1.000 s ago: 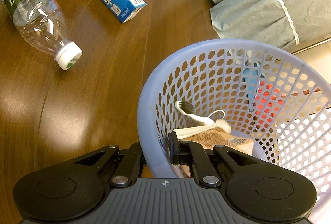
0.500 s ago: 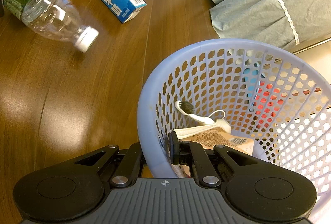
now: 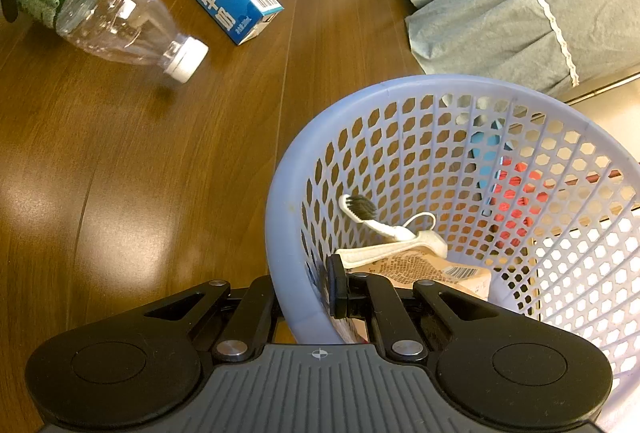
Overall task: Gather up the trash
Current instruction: 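Lift the water bottle with the left tool toward the wastebasket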
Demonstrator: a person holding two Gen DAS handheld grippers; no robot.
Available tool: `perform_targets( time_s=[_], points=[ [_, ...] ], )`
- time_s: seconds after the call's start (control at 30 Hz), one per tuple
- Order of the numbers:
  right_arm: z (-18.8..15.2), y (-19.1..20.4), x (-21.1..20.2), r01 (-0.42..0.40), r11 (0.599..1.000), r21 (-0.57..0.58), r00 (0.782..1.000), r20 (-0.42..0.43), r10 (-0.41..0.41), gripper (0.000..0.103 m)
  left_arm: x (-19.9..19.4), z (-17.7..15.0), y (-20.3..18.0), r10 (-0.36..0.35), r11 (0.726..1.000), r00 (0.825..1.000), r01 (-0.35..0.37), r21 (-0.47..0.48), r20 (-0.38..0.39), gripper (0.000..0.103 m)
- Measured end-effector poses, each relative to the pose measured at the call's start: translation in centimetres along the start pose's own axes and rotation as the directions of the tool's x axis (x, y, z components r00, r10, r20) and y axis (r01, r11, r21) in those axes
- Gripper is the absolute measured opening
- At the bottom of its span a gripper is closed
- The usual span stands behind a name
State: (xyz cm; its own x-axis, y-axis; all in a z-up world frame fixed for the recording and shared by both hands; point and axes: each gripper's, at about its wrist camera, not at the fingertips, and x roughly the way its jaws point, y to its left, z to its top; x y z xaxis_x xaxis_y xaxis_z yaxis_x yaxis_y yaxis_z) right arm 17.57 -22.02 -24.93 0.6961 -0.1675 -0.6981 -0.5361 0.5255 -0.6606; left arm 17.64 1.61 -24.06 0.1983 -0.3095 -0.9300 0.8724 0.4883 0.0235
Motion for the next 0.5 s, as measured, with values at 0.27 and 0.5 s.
perform_targets(
  time_s=[0.27, 0.5],
  points=[
    [0.0, 0.0, 0.0, 0.0, 1.0, 0.002, 1.0, 0.001, 0.0, 0.003, -1.5, 1.9, 0.2, -0.008, 0.999, 0.999, 0.009, -0.035, 0.038, 0.061],
    [0.0, 0.0, 0.0, 0.0, 1.0, 0.004, 1.0, 0.001, 0.0, 0.003, -1.9, 2.9, -0.1, -0.013, 0.999, 0.999, 0.015, -0.033, 0.052, 0.061]
  ],
)
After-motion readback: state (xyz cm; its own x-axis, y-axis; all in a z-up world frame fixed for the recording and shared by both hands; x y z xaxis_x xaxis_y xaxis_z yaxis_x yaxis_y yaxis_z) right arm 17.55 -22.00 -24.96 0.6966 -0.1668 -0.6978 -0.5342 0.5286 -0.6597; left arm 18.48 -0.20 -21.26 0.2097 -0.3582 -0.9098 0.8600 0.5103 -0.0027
